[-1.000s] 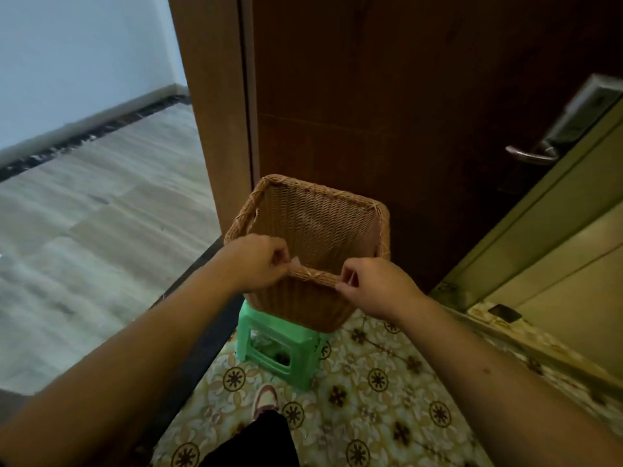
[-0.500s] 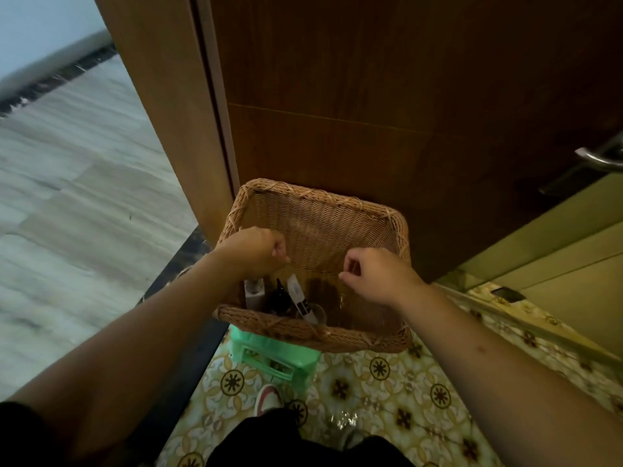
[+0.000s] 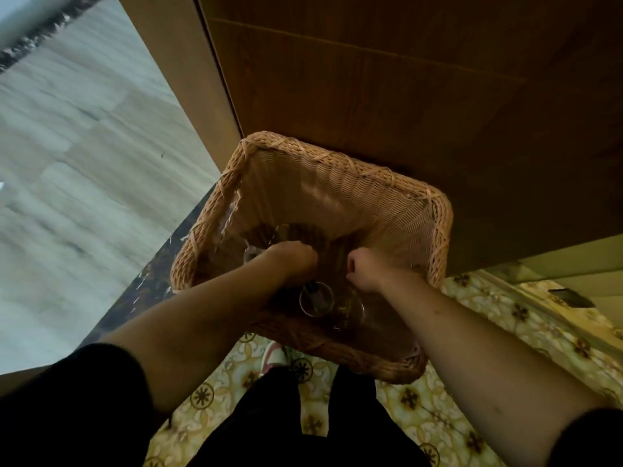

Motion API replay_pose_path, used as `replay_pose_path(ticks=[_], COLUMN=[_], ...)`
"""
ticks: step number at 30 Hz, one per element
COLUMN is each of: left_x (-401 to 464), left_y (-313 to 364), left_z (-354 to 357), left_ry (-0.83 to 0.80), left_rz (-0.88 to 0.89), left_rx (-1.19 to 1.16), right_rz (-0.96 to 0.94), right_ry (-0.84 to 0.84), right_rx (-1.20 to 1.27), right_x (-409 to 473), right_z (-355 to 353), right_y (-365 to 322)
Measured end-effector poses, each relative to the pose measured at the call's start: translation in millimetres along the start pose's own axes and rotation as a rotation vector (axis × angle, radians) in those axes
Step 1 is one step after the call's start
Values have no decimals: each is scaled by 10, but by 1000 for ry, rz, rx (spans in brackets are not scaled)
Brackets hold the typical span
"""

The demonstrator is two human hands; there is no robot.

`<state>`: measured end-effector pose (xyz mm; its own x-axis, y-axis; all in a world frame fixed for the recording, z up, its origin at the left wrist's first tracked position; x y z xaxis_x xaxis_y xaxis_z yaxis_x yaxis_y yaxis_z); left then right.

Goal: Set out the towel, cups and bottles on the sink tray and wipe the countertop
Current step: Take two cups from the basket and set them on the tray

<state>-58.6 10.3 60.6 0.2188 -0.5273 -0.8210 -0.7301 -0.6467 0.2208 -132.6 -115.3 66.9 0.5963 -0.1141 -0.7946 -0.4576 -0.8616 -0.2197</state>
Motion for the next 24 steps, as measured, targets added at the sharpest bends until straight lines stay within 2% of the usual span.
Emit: replay_pose_path(ticks=[4, 8, 13, 16, 24], left_x=[468, 905, 1363, 1518, 1596], left_y=[-21, -8, 63, 139, 198], left_z=[217, 343, 519, 568, 633], left_ry=[-108, -134, -158, -153, -105], left_rz=[-47, -54, -66, -18, 63], left_rx=[24, 102, 359, 509, 590], right_rz=[82, 146, 280, 227, 188], right_ry=[-178, -311, -557, -470, -332], right_rx=[-60, -158, -165, -148, -111], right_x=[507, 893, 1182, 1309, 1424], right_z=[270, 449, 760, 917, 1148], right_y=[94, 222, 366, 349, 411])
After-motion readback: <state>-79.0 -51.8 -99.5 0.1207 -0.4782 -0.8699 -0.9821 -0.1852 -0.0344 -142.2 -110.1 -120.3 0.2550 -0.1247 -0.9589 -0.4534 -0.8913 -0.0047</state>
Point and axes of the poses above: each hand's wrist, its own x-axis towards the middle knuckle, its own z-axis out of the palm, y = z × x, the point moved 6 cm from there along x, towards the middle knuckle, and after that the axes turned 9 degrees about -y, right-handed, at the moved point
